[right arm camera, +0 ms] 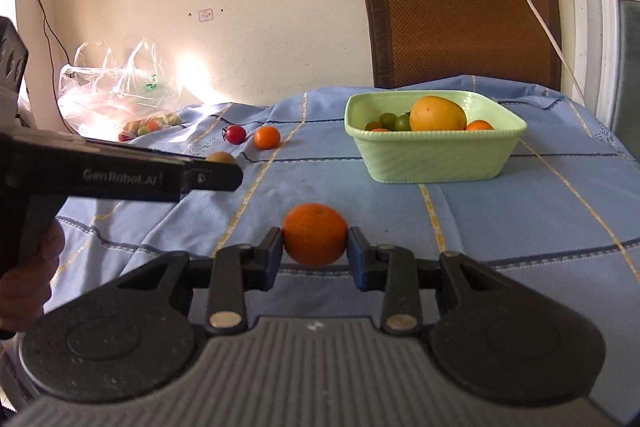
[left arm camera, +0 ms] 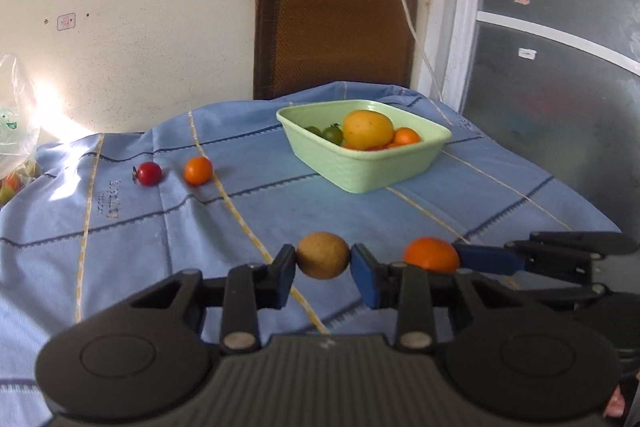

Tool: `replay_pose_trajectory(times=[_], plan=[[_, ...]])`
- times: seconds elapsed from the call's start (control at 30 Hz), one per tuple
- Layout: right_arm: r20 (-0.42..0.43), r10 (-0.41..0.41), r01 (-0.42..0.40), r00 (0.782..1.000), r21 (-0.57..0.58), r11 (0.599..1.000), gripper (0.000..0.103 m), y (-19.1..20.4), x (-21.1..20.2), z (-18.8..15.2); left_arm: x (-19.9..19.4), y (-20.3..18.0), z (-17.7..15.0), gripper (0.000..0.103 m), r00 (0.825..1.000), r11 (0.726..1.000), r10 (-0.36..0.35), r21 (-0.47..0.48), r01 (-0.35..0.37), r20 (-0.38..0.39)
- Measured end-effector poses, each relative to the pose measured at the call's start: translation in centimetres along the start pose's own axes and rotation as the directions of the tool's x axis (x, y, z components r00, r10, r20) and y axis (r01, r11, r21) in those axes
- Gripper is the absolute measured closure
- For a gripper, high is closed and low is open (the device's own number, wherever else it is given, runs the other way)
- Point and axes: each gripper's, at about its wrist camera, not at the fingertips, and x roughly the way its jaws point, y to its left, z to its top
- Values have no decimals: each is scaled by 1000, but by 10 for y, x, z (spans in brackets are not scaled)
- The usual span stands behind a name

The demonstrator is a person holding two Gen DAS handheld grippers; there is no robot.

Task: Organize fruits
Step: 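Carry the kiwi with the left tool into the bowl while the right tool drops the mandarin in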

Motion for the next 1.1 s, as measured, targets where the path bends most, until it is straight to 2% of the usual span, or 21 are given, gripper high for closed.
replay_pose_trajectory(times=[0.1, 0.27, 0.5, 0.57, 0.63, 0.7, 0.77, 0.83, 1.0, 1.1], plan=[[-6, -7, 7, 1000, -17, 1000, 65, 2, -12, -12, -3, -19, -17, 72, 1000, 999, 16, 46, -15, -18], [-23, -20, 20, 1000, 0, 1000, 65, -1, -17, -26, 2, -28, -28, 72, 998, 998, 21, 53, -18, -57], [-15, -12, 12, 1000, -6, 1000, 64, -3, -19, -28, -3, -31, -30, 65, 998, 997, 52, 59, -49, -42], [-13, -6, 6, 1000, -11, 1000, 64, -3, -20, -29, -4, -31, -31, 65, 998, 997, 53, 62, -50, -41], [-12, 0, 0, 1000, -18, 1000, 64, -3, -22, -31, -2, -33, -32, 72, 998, 996, 42, 75, -39, -47], [-17, 10, -10, 1000, -27, 1000, 66, -3, -20, -33, -1, -36, -32, 72, 998, 995, 49, 88, -45, -43], [-6, 13, -13, 1000, -22, 1000, 67, -5, -20, -34, 2, -34, -23, 72, 998, 997, 26, 70, -22, -52], [15, 12, -12, 1000, -5, 1000, 67, -11, -20, -28, 4, -28, -5, 72, 999, 999, -38, 22, 39, -39], [129, -40, 37, 991, 29, 999, 67, -38, -15, 3, 26, -24, 58, 72, 996, 998, -68, 12, 67, 55], [184, -86, 79, 979, 42, 996, 67, -58, -4, 23, 56, -21, 90, 72, 994, 996, -85, -5, 85, 68]])
